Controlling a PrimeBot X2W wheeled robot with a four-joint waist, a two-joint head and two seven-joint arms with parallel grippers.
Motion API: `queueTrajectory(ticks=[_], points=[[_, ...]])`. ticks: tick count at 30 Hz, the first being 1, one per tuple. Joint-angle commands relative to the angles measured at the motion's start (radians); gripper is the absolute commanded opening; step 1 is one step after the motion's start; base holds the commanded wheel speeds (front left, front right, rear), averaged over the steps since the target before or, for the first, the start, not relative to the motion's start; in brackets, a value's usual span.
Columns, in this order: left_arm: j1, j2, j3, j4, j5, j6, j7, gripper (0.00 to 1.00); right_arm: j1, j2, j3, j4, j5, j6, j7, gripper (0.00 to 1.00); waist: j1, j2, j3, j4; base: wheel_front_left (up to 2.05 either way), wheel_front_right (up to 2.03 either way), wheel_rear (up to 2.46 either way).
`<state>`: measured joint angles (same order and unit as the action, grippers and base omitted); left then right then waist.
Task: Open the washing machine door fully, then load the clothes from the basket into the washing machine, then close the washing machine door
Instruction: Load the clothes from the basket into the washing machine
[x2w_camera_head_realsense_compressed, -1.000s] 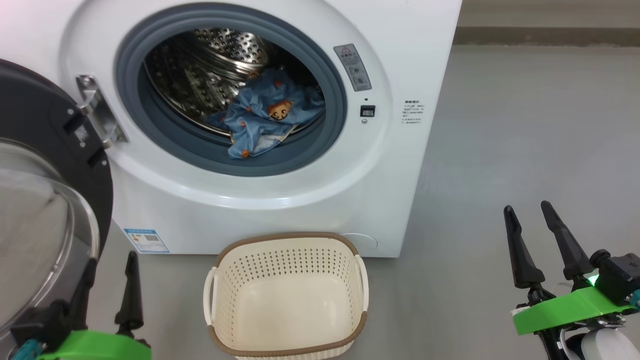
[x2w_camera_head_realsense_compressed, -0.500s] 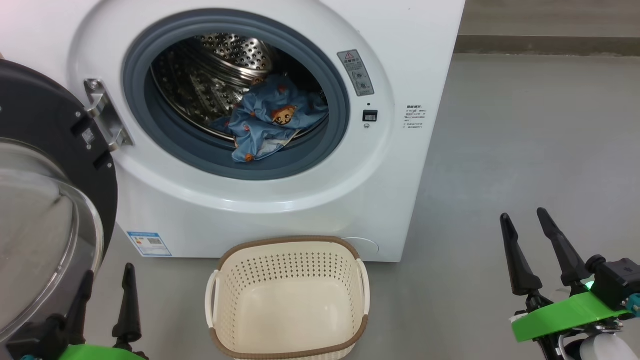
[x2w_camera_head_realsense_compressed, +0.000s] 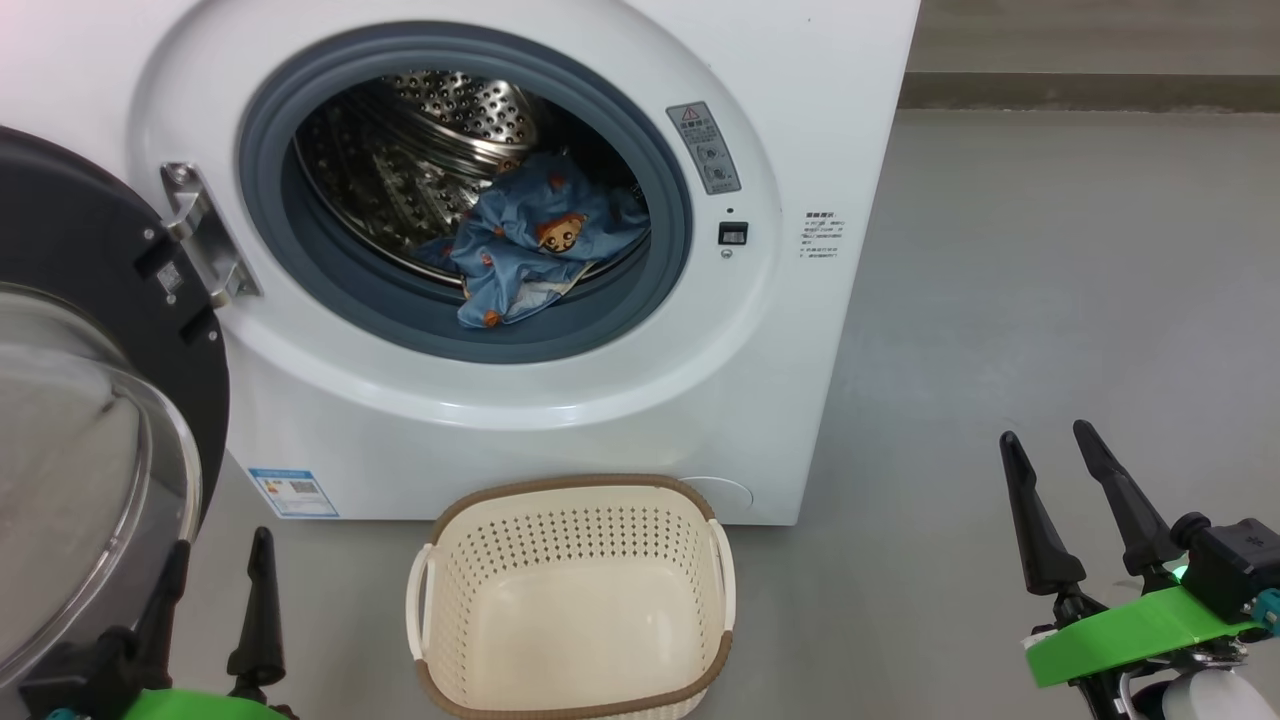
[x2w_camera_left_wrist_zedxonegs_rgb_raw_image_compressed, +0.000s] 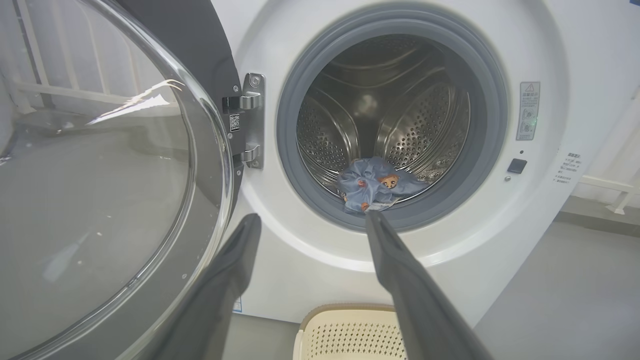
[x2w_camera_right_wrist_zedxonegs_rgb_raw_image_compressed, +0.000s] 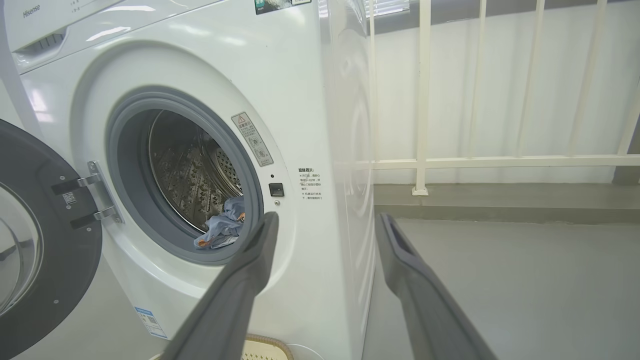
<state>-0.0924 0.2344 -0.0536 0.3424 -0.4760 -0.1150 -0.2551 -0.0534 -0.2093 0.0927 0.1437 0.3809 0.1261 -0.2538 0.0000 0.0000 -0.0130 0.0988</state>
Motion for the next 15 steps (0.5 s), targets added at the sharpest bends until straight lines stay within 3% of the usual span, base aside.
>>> queueTrajectory(ticks=[1,15], points=[[-0.017,0.032,0.034,-0.031,0.017,-0.007,-0.007,1.0,-0.016,-0.022,0.021,-0.019,0.013,0.005,-0.008,1.0,0.0,0.0,0.0,0.0,0.0,0.0,0.0],[-0.019,0.035,0.026,-0.017,0.015,-0.01,-0.007,1.0,-0.019,-0.024,0.029,-0.014,0.015,0.005,-0.008,1.0,0.0,0.0,-0.007,-0.002,0.0,0.0,0.0]])
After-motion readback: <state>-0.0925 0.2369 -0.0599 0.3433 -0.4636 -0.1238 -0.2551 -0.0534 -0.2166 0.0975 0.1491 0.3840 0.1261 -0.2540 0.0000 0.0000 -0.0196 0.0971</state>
